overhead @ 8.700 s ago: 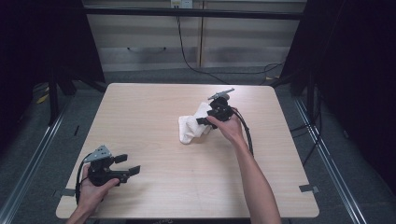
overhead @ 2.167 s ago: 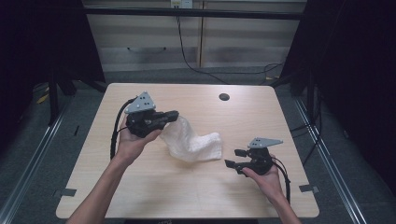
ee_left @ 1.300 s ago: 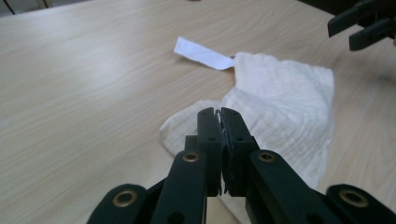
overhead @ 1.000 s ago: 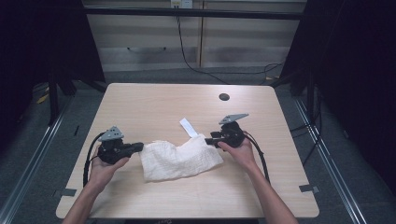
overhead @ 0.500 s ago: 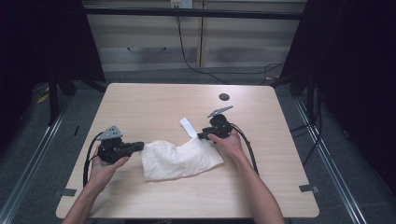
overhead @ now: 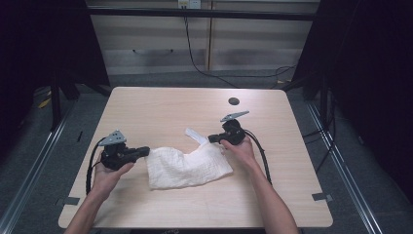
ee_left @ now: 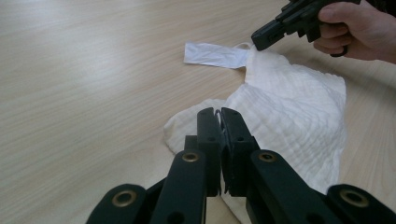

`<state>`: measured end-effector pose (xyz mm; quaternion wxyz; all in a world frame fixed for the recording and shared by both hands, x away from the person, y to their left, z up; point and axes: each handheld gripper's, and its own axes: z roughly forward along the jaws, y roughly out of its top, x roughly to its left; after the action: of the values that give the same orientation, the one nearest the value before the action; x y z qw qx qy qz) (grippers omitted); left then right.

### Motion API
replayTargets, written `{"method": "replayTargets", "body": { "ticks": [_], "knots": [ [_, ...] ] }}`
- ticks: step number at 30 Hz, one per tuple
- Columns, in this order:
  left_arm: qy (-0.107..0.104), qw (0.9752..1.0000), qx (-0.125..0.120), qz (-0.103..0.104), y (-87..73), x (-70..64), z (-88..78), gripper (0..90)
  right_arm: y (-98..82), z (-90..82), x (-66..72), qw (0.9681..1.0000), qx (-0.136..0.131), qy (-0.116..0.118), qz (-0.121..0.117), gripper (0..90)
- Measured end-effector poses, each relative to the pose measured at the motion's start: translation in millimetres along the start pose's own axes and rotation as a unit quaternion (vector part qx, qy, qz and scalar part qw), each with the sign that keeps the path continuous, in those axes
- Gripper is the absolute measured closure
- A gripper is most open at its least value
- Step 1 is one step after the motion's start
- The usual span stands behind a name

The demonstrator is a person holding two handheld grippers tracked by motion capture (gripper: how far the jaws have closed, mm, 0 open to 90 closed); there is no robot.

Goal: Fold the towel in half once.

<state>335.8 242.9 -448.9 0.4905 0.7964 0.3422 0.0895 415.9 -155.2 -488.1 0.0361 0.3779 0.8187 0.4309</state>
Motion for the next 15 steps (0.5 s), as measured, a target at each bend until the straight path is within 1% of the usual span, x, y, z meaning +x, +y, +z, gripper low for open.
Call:
{"method": "replayTargets", "body": {
  "ticks": [1,3,5,7,9,10,11,12,13,15],
  "knots": [
    [0.001,1.0000,-0.002,0.001,1.2,0.0,-1.1,87.4,1.3,-3.7,1.3,1.0000,-0.002,-0.003,0.000,88.4],
    [-0.002,0.9999,-0.013,-0.004,4.5,0.9,-3.3,87.4,4.6,-12.2,3.4,0.9999,-0.010,-0.004,-0.003,88.5],
    [0.001,0.9999,-0.016,-0.004,10.2,1.0,-3.1,87.4,9.3,-21.9,5.3,0.9998,-0.020,-0.005,-0.007,88.6],
    [-0.002,0.9996,-0.028,-0.007,16.8,-0.3,-2.6,87.4,14.5,-32.4,7.0,0.9995,-0.028,-0.007,-0.010,88.6],
    [0.000,0.9995,-0.032,-0.001,25.0,-2.0,-2.2,87.4,19.4,-43.2,7.8,0.9990,-0.043,-0.007,-0.013,88.6],
    [0.000,0.9995,-0.032,-0.001,25.0,-2.0,-2.2,87.4,21.6,-48.7,8.9,0.9987,-0.048,-0.010,-0.013,88.6],
    [0.004,0.9993,-0.035,0.008,34.2,-2.8,-4.5,87.4,23.6,-54.5,9.1,0.9984,-0.053,-0.012,-0.016,88.6],
    [0.004,0.9993,-0.035,0.008,34.2,-2.8,-4.5,87.4,25.7,-60.4,9.9,0.9981,-0.058,-0.013,-0.016,88.6],
    [0.009,0.9991,-0.040,0.015,44.4,-2.4,-9.6,87.5,27.5,-66.7,10.3,0.9976,-0.065,-0.014,-0.018,88.6],
    [0.016,0.9986,-0.046,0.019,54.6,-1.4,-14.9,87.5,31.4,-79.5,12.0,0.9967,-0.078,-0.017,-0.019,88.6]
  ]
}}
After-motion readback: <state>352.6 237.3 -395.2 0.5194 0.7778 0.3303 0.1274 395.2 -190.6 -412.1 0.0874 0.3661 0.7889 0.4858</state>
